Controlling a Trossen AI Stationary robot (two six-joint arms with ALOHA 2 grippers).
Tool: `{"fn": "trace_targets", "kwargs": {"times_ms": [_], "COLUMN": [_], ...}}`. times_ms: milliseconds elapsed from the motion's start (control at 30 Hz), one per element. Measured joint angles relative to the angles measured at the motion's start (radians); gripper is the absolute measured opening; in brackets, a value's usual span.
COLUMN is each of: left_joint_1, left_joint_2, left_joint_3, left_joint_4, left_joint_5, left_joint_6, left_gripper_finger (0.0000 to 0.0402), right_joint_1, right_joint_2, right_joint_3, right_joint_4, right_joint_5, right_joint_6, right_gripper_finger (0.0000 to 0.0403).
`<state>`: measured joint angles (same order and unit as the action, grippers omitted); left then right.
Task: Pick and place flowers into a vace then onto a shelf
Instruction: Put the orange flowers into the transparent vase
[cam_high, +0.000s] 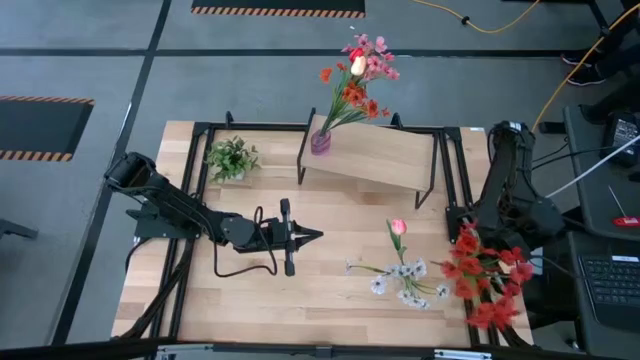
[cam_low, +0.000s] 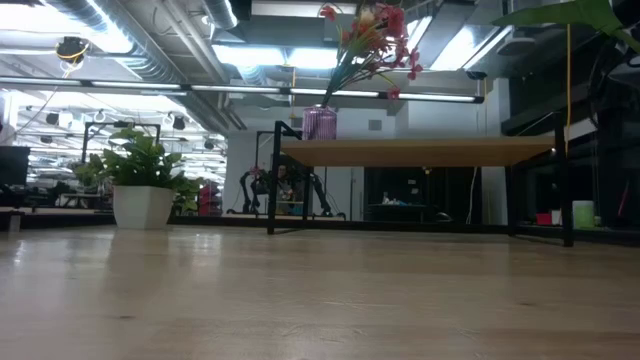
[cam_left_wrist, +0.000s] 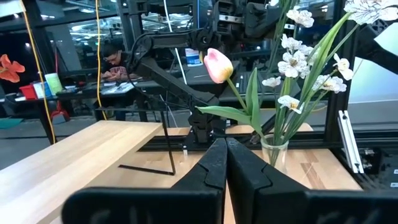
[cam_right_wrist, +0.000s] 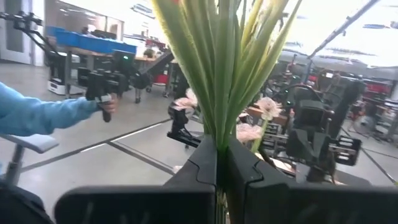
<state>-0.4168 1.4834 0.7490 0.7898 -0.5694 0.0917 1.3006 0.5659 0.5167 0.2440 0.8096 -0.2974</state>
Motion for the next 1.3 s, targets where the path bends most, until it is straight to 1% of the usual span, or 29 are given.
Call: {"fn": "trace_targets", "kwargs": {"times_ms": [200,400,633,733,833,1100,1300], "left_joint_1": [0.0,0.0,0.0,0.0,0.0,0.0,0.0], "left_joint_2": [0.0,0.0,0.0,0.0,0.0,0.0,0.0], "left_joint_3": [0.0,0.0,0.0,0.0,0.0,0.0,0.0], "left_joint_4": [0.0,0.0,0.0,0.0,-0.001,-0.003,-0.006], "left_joint_5": [0.0,0.0,0.001,0.001,0.001,0.001,0.002], "left_joint_6": [0.0,0.0,0.0,0.0,-0.001,-0.001,-0.003], "left_gripper_finger": [0.0002,0.0005,0.0001,0.0004,0.0005,0.0004,0.0002], "right_joint_1": [-0.02,-0.041,-0.08,-0.097,-0.122,-0.204,-0.26], "right_joint_2": [0.008,0.013,0.051,0.072,0.096,0.185,0.278], "right_joint_3": [0.0,0.0,0.0,0.0,0.0,0.0,0.0], "right_joint_4": [0.0,0.045,0.094,0.123,0.144,0.15,0.247], "right_joint_5": [-0.008,-0.098,-0.108,-0.142,-0.179,-0.179,-0.226], "right_joint_6": [0.008,0.021,-0.01,-0.024,-0.026,0.047,0.029], "right_gripper_finger": [0.0004,0.0004,0.0004,0.0004,0.0004,0.0004,0.0004]}}
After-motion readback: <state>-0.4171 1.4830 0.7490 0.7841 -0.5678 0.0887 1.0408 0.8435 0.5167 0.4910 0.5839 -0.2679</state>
